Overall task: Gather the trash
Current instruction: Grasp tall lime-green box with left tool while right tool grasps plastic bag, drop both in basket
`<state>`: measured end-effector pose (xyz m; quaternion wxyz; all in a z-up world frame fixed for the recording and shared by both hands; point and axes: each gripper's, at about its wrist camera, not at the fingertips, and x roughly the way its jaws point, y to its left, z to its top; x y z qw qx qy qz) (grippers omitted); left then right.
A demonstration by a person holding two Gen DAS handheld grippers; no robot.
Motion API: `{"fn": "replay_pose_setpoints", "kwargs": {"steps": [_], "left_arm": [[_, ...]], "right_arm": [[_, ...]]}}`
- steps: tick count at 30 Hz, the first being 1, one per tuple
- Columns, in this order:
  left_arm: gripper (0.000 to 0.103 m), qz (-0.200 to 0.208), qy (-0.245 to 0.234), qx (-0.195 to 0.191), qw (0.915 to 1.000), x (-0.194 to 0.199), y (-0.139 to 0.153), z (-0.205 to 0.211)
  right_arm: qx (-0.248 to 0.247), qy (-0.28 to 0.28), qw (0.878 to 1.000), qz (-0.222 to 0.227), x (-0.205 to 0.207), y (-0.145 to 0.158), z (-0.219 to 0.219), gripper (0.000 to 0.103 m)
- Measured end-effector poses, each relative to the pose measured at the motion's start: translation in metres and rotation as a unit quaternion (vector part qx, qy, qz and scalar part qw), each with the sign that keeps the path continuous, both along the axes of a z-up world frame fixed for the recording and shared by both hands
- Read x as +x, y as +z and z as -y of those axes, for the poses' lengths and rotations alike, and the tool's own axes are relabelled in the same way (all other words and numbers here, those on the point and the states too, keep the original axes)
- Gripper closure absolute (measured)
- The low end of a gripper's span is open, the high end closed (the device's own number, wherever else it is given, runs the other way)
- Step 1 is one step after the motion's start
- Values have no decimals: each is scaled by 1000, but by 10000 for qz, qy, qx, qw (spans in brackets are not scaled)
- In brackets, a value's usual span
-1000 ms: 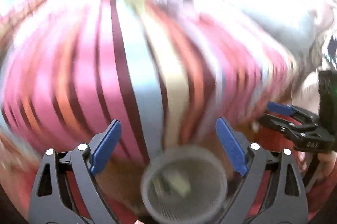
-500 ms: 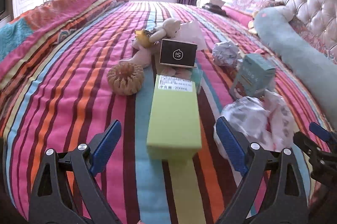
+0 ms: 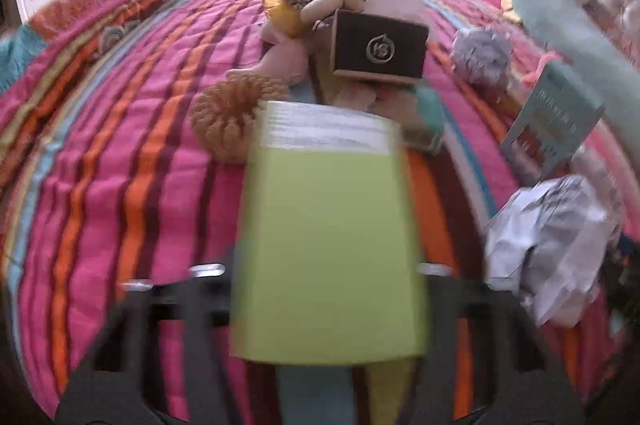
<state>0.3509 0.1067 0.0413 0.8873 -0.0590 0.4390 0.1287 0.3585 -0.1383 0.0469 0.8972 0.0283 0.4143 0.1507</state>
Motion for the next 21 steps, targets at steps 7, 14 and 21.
{"fn": "replay_pose_setpoints", "kwargs": {"steps": [7, 14, 21], "left_arm": [[55, 436, -243, 41, 9987, -40, 22, -9], [55, 1316, -916, -66, 9870, -176, 64, 20], [55, 615, -1788, -419, 9811, -328, 10, 86]], "right_arm": [[314, -20, 9991, 277, -25, 26, 20, 35], [994, 788, 9905, 536, -132, 49, 54, 35], [1083, 1700, 9786, -411, -300, -15, 70, 35]]}}
